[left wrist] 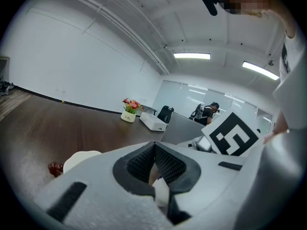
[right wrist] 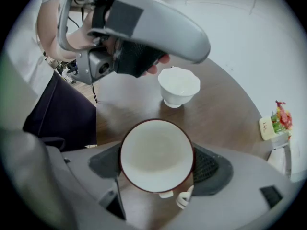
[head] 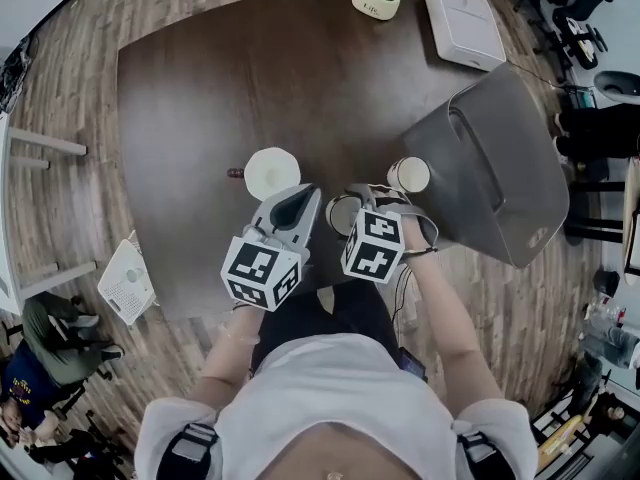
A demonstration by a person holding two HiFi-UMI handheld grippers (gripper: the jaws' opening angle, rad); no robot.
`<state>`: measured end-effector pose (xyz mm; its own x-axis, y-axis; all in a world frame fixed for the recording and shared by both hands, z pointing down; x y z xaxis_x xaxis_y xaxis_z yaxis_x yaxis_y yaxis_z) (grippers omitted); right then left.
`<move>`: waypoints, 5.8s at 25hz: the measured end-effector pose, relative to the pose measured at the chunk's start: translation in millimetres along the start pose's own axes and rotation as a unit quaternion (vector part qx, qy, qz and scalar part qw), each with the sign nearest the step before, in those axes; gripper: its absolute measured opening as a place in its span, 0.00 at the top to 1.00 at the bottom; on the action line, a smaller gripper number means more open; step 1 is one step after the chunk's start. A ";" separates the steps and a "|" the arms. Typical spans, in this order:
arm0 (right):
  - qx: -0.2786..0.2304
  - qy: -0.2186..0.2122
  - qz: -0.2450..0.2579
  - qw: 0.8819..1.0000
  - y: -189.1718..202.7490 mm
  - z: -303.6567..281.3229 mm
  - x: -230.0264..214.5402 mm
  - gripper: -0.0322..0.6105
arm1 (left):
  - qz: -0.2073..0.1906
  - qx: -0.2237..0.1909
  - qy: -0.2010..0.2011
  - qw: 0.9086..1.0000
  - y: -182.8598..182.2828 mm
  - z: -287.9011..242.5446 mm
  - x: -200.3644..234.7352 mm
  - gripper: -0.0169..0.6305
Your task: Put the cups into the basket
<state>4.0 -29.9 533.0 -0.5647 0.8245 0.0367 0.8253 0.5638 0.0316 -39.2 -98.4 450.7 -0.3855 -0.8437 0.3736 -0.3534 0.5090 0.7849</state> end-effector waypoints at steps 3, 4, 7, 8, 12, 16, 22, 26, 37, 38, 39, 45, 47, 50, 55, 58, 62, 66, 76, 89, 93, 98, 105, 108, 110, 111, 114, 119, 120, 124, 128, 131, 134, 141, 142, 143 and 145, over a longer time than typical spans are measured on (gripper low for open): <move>-0.016 0.010 -0.005 1.000 4.2 34.1 -5.9 0.32 | 0.011 -0.008 -0.004 1.000 -9.8 1.9 -5.0 0.96; -0.020 0.012 -0.009 1.000 5.8 46.0 -8.7 0.32 | 0.013 -0.010 -0.004 1.000 -13.4 1.8 -7.4 0.96; -0.032 0.014 -0.029 0.999 14.5 77.8 -17.1 0.32 | 0.007 -0.019 0.002 1.000 -25.3 -1.5 -19.8 0.96; -0.034 0.014 -0.032 0.999 18.5 87.4 -19.3 0.32 | 0.002 -0.024 0.005 1.000 -30.9 -2.4 -25.0 0.96; -0.024 0.019 -0.018 0.999 32.5 130.4 -26.0 0.32 | -0.017 -0.060 0.007 0.998 -62.1 -2.4 -39.7 0.96; -0.021 0.028 -0.002 0.999 45.6 176.3 -36.9 0.32 | -0.040 -0.081 0.008 0.996 -92.6 -5.4 -52.1 0.96; -0.007 0.037 -0.003 0.999 67.0 221.4 -51.4 0.32 | -0.072 -0.106 0.036 0.991 -138.8 -9.2 -76.7 0.96; -0.009 0.034 -0.029 0.999 89.4 240.9 -59.7 0.32 | -0.097 -0.102 0.062 0.988 -159.7 -22.9 -99.2 0.96; 0.006 0.055 -0.115 0.992 178.9 246.3 -110.4 0.32 | -0.134 -0.061 0.096 0.984 -157.9 -77.2 -143.0 0.96; 0.011 0.058 -0.120 0.991 189.0 242.3 -116.2 0.32 | -0.133 -0.058 0.093 0.985 -156.2 -82.0 -142.6 0.96; 0.015 0.062 -0.125 0.990 199.5 238.8 -122.6 0.32 | -0.130 -0.056 0.091 0.986 -154.9 -86.5 -141.9 0.96; 0.035 0.072 -0.154 0.985 247.1 213.6 -160.5 0.32 | -0.109 -0.052 0.074 0.990 -151.7 -111.4 -135.8 0.96; 0.042 0.063 -0.156 0.985 257.5 197.4 -169.7 0.32 | -0.103 -0.048 0.065 0.991 -148.5 -119.8 -134.9 0.96; 0.048 0.060 -0.157 0.985 266.4 174.0 -189.9 0.32 | -0.097 -0.043 0.053 0.993 -147.3 -131.6 -129.3 0.96; 0.031 0.025 -0.167 0.985 268.6 125.1 -219.5 0.32 | -0.074 -0.026 0.028 0.996 -135.4 -145.0 -114.3 0.96; 0.037 0.017 -0.182 0.982 274.7 96.4 -234.4 0.32 | -0.067 -0.020 0.015 0.997 -131.7 -149.7 -108.2 0.96; 0.039 -0.001 -0.191 0.981 273.9 59.4 -247.6 0.32 | -0.055 -0.009 -0.005 0.998 -125.9 -152.3 -93.5 0.96; 0.030 -0.016 -0.206 0.978 267.8 26.9 -252.4 0.32 | -0.043 -0.003 -0.023 0.999 -122.4 -152.7 -80.3 0.96; 0.046 0.008 -0.248 0.968 264.0 -17.2 -264.7 0.32 | -0.033 0.005 -0.033 0.999 -110.2 -146.1 -70.1 0.96; 0.064 0.015 -0.252 0.966 263.6 -24.9 -267.7 0.32 | -0.024 0.001 -0.031 0.999 -103.4 -134.7 -65.9 0.96; 0.059 0.040 -0.252 0.965 264.1 -9.7 -270.2 0.32 | -0.023 -0.002 -0.038 0.999 -102.9 -128.1 -63.4 0.96; 0.048 0.068 -0.253 0.964 267.6 23.8 -268.9 0.32 | -0.014 -0.009 -0.033 0.999 -100.2 -121.9 -62.6 0.96; -0.047 0.124 -0.326 0.936 277.1 90.0 -260.5 0.32 | -0.025 -0.024 -0.012 0.999 -107.3 -114.1 -80.4 0.96; -0.134 0.164 -0.394 0.894 280.9 122.7 -249.9 0.34 | -0.040 -0.036 0.000 0.999 -116.9 -111.0 -91.3 0.96; -0.215 0.210 -0.440 0.846 283.0 150.9 -239.1 0.91 | -0.052 -0.040 0.005 0.998 -121.6 -108.2 -98.7 0.96; -0.252 0.230 -0.452 0.824 282.5 163.4 -232.5 0.93 | -0.058 -0.042 0.007 0.997 -123.4 -106.8 -101.7 0.96; -0.319 0.274 -0.467 0.778 280.5 188.0 -211.6 0.93 | -0.066 -0.052 0.013 0.996 -127.9 -103.2 -109.4 0.96; -0.357 0.358 -0.494 0.708 303.1 223.4 -182.6 0.94 | -0.069 -0.060 0.009 0.996 -135.3 -100.5 -121.7 0.96; -0.363 0.370 -0.498 0.695 308.3 231.4 -175.8 0.93 | -0.072 -0.060 0.010 0.996 -136.3 -100.2 -124.4 0.96; -0.418 0.374 -0.510 0.653 314.5 270.7 -139.6 0.93 | -0.087 -0.064 0.012 0.994 -137.8 -96.4 -135.9 0.96; -0.476 0.361 -0.486 0.638 282.4 302.4 -100.8 0.93 | -0.099 -0.075 0.017 0.992 -139.7 -88.8 -146.9 0.96; -0.506 0.339 -0.460 0.646 239.5 297.7 -83.3 0.93 | -0.109 -0.087 0.011 0.990 -141.1 -81.2 -150.9 0.96; -0.510 0.329 -0.435 0.665 197.4 275.3 -72.9 0.93 | -0.121 -0.092 -0.005 0.988 -139.1 -72.0 -150.5 0.96; -0.509 0.267 -0.447 0.685 134.1 214.9 -68.6 0.93 | -0.100 -0.094 -0.029 0.990 -123.7 -49.2 -127.0 0.96; -0.510 0.264 -0.445 0.687 129.1 212.6 -67.4 0.93 | -0.098 -0.093 -0.032 0.990 -120.9 -46.5 -123.6 0.96; -0.513 0.265 -0.440 0.688 124.7 213.3 -66.6 0.93 | -0.097 -0.092 -0.035 0.990 -118.7 -43.9 -120.7 0.96; -0.516 0.270 -0.427 0.692 117.8 217.2 -66.6 0.93 | -0.097 -0.093 -0.038 0.990 -116.4 -39.2 -116.8 0.96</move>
<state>140.1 -8.0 317.4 -0.9936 -0.0824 -0.0770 -0.0966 0.2697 0.9581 80.4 -65.8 335.1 -0.3912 -0.9035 0.1749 -0.2667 0.2932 0.9181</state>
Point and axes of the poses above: the fingertips, and each gripper's own axes: z backward along the fingers, x to its left, y out of its underside, the point moved 3 cm from there along z, backward along the fingers, and after that the axes turned 15 degrees about x, right-handed, at the moved point
